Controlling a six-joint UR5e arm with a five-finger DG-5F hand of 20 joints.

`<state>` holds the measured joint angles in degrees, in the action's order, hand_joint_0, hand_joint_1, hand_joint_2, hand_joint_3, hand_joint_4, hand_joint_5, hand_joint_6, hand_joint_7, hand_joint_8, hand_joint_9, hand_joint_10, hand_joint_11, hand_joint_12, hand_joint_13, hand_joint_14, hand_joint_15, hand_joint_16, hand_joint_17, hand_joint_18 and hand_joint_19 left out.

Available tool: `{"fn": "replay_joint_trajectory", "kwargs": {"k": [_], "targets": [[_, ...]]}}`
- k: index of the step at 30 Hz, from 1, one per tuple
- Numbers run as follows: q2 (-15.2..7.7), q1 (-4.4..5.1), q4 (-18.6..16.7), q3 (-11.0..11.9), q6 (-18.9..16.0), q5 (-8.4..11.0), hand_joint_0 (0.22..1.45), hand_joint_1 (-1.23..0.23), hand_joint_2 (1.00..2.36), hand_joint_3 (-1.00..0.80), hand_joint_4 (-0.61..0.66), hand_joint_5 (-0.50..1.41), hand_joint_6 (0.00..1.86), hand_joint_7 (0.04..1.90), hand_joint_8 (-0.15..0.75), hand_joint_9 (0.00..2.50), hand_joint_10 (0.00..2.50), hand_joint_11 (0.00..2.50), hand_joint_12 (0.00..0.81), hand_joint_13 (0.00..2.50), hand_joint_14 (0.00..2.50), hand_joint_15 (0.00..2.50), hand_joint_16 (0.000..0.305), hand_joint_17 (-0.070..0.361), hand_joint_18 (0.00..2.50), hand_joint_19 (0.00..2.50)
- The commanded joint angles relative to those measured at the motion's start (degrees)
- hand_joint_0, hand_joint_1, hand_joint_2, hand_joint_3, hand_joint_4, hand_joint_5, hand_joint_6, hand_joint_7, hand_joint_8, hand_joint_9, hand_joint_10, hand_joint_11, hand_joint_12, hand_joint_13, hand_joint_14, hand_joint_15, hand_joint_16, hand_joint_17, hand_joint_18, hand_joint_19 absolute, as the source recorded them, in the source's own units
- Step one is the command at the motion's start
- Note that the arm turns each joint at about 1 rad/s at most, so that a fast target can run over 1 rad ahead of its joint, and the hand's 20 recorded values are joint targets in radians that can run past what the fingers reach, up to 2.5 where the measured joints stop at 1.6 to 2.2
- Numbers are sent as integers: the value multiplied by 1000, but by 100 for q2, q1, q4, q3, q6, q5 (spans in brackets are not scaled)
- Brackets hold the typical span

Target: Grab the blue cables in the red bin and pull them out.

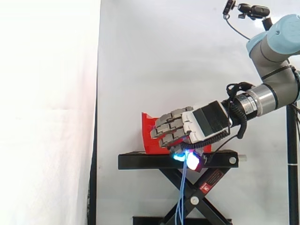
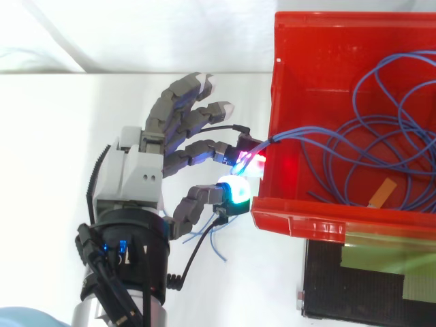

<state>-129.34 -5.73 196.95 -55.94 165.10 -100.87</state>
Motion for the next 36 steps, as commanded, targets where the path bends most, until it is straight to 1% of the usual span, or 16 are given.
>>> {"fn": "replay_joint_trajectory", "kwargs": {"k": [1, 13, 17, 20, 22, 26, 27, 33, 36], "targets": [[5, 1, 2, -5, -9, -3, 903, -760, 1000, -1000, 170, 1041, 158, 756, 240, 763, 12, 451, 286, 509, 15, 395, 37, 84, 346, 518], [5, 54, 54, -5, -62, -3, 920, -751, 1000, -1000, 166, 1036, 209, 738, 237, 769, 16, 455, 284, 513, 15, 392, 37, 84, 358, 506], [-3, 63, 54, -5, -167, -74, 921, -751, 1000, -1000, 175, 1033, 217, 739, 241, 770, 14, 452, 285, 515, 14, 387, 37, 84, 359, 506], [5, 72, 54, -5, -334, -144, 921, -752, 1000, -1000, 168, 1032, 221, 738, 241, 773, 14, 456, 285, 516, 14, 390, 37, 84, 359, 506], [5, 81, 54, -5, -562, -205, 922, -751, 1000, -1000, 176, 1032, 222, 736, 242, 773, 12, 464, 285, 515, 14, 395, 37, 84, 360, 506], [5, 107, 46, -5, -896, -223, 922, -751, 1000, -1000, 169, 1030, 223, 737, 242, 772, 14, 463, 285, 515, 15, 390, 37, 84, 361, 513], [5, 107, 46, -5, -896, -223, 922, -751, 1000, -1000, 169, 1030, 223, 736, 242, 772, 12, 463, 286, 515, 14, 390, 37, 84, 362, 506], [14, 125, 37, -5, -1362, -241, 922, -751, 1000, -1000, 171, 1031, 217, 732, 242, 770, 12, 459, 286, 516, 14, 389, 37, 84, 362, 506], [14, 125, 10, 4, -1441, -267, 922, -751, 1000, -1000, 172, 1031, 217, 733, 241, 770, 15, 470, 286, 514, 15, 392, 37, 84, 362, 514]]}}
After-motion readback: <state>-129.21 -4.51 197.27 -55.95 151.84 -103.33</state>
